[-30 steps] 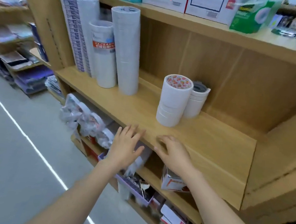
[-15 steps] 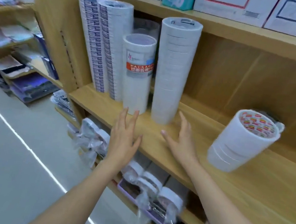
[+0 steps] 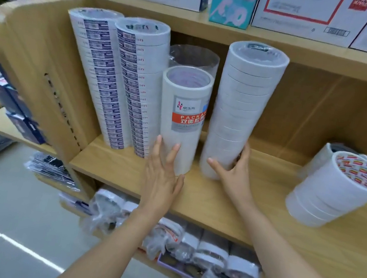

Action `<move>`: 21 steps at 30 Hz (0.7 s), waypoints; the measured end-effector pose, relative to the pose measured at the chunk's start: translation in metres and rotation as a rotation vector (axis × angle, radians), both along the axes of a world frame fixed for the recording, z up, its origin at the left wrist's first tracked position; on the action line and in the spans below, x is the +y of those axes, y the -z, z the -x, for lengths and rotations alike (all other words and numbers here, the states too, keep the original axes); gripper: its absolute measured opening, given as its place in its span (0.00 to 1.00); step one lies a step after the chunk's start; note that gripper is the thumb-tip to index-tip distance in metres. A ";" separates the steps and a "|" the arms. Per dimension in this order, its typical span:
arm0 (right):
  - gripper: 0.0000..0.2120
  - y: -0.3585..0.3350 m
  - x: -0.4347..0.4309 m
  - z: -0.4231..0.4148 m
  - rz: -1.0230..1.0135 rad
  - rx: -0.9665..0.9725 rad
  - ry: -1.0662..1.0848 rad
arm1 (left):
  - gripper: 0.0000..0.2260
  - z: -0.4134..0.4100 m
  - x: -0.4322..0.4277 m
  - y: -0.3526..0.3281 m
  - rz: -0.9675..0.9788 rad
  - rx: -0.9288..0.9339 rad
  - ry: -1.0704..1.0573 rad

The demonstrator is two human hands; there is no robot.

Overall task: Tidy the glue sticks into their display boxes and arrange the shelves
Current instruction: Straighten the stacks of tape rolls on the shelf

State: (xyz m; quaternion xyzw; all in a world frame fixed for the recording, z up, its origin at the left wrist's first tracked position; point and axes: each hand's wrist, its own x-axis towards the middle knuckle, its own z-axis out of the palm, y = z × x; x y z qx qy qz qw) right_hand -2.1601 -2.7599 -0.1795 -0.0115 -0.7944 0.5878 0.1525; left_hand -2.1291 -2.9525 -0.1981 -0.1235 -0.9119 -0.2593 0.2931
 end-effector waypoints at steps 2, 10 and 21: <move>0.51 0.002 0.002 0.001 0.008 -0.008 0.012 | 0.40 0.006 0.000 -0.002 -0.074 0.039 0.010; 0.51 0.003 -0.008 -0.013 -0.042 0.002 0.044 | 0.39 0.012 -0.002 -0.011 -0.229 0.108 0.043; 0.50 -0.003 -0.019 -0.023 -0.075 0.014 0.064 | 0.42 0.017 -0.004 -0.016 -0.260 0.052 0.048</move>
